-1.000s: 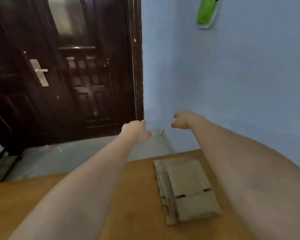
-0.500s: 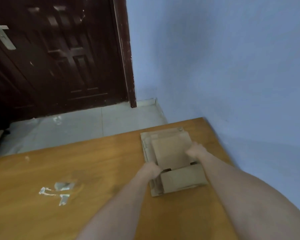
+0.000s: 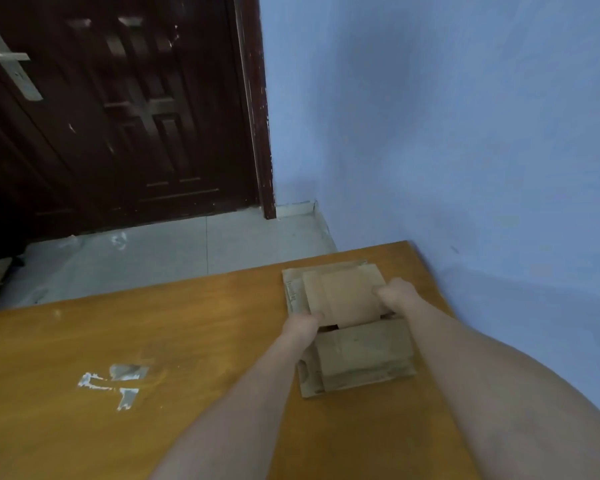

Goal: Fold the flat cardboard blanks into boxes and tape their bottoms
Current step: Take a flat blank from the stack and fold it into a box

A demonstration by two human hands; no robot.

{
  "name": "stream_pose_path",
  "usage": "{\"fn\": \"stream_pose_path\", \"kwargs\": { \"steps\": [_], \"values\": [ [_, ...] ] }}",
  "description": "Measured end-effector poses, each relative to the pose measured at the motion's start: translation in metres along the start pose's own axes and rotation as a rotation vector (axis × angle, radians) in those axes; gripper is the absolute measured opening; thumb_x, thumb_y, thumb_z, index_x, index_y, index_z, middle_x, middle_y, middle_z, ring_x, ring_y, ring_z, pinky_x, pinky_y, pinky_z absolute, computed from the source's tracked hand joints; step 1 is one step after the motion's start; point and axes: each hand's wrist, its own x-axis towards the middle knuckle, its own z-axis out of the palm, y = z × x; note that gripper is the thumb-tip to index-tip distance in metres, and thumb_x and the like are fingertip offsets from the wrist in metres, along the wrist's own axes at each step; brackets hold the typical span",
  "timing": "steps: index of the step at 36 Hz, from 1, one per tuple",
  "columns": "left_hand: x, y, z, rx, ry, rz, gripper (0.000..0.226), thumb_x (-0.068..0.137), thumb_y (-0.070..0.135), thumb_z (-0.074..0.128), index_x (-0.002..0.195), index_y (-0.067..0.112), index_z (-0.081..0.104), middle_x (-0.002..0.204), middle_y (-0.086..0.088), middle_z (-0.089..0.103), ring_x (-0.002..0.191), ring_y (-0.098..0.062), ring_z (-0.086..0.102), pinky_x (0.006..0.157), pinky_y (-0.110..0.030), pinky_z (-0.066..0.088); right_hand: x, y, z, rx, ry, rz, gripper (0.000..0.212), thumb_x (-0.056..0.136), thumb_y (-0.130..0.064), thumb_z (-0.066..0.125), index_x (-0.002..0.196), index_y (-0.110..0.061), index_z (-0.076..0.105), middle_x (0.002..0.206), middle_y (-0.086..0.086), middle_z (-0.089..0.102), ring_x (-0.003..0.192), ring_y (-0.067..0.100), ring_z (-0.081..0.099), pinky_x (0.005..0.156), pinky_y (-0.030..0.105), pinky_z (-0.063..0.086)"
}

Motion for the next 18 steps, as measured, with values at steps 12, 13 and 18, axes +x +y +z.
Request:
{"fn": "stream_pose_path", "kwargs": {
  "steps": [12,13,18],
  "values": [
    [-0.039,0.036,-0.068,-0.362,0.061,0.201,0.066,0.092,0.037,0.058,0.145,0.007,0.033,0.145,-0.007,0.04,0.132,-0.028,0.039,0.102,-0.037,0.035,-0.032,-0.07,-0.02,0.185,0.07,-0.129,0.029,0.094,-0.024,0.048,0.113,-0.002,0.052,0.11,0.017,0.055,0.1,0.034,0.058,0.064,0.029,0.045],
    [-0.043,0.04,-0.075,-0.369,0.072,0.215,0.067,0.091,0.039,0.059,0.145,0.009,0.033,0.146,-0.006,0.04,0.133,-0.028,0.039,0.106,-0.039,0.032,-0.034,-0.076,-0.019,0.238,0.053,-0.126,0.024,0.093,-0.024,0.048,0.107,-0.004,0.05,0.106,0.018,0.055,0.089,0.033,0.059,0.056,0.027,0.043],
    [-0.058,0.048,-0.121,-0.288,0.133,0.41,0.032,0.097,0.023,0.05,0.125,0.01,0.055,0.108,-0.006,0.059,0.091,-0.02,0.055,0.069,-0.028,0.046,-0.048,-0.11,-0.008,0.407,-0.012,-0.143,0.022,0.094,-0.023,0.049,0.104,-0.005,0.046,0.1,0.017,0.052,0.073,0.029,0.057,0.057,0.03,0.045]
  ]
}}
